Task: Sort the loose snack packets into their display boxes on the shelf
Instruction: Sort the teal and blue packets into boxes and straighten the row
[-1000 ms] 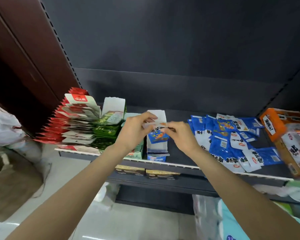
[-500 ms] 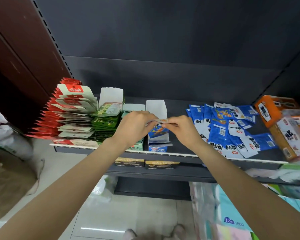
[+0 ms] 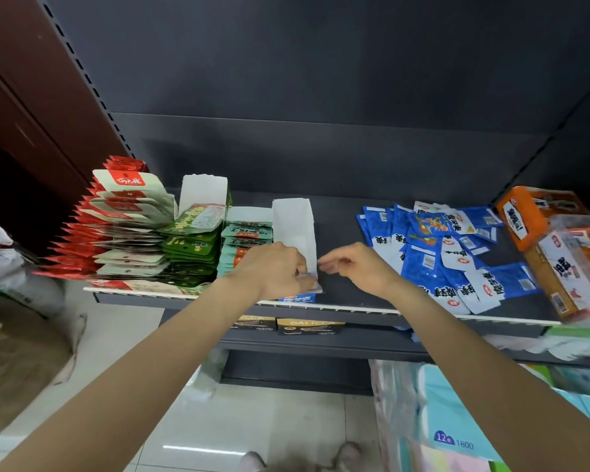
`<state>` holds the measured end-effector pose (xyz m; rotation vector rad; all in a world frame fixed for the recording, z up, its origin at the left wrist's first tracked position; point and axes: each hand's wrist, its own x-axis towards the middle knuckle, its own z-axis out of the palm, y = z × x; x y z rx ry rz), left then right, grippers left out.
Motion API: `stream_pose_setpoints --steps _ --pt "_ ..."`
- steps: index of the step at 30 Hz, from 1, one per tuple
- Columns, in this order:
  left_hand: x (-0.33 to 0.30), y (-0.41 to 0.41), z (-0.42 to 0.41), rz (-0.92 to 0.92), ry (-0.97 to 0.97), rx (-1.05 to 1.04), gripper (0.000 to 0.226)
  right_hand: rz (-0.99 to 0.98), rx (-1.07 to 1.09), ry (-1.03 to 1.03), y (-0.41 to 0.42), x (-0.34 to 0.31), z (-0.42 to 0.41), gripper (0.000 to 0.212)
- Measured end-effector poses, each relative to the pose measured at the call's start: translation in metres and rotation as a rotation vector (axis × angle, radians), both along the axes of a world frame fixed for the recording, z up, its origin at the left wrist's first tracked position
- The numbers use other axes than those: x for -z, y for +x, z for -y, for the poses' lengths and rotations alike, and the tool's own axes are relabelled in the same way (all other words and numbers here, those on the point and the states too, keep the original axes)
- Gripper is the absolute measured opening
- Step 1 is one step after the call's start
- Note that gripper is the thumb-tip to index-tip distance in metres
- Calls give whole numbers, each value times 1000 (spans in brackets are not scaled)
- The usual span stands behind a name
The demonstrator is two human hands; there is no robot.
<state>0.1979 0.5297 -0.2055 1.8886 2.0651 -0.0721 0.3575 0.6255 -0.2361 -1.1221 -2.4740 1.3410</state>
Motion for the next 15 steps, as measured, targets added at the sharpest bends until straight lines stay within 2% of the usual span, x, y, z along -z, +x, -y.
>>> stream_pose_setpoints --steps 3,6,8,10,12,15 --pt "-4 22 -14 -12 141 -29 33 -44 118 -19 25 8 -20 34" --pt "-2 59 -37 103 195 -74 24 -36 300 61 55 24 -41 30" --pt "8 82 -54 237 155 -117 22 62 407 112 74 33 -52 32" --pt "24 105 -76 397 79 -181 24 223 449 152 97 44 -66 41" --pt "42 126 -94 473 -47 -248 26 346 469 119 115 56 -77 55" --pt "63 157 -113 454 -229 -358 26 289 590 -63 128 69 -88 64"
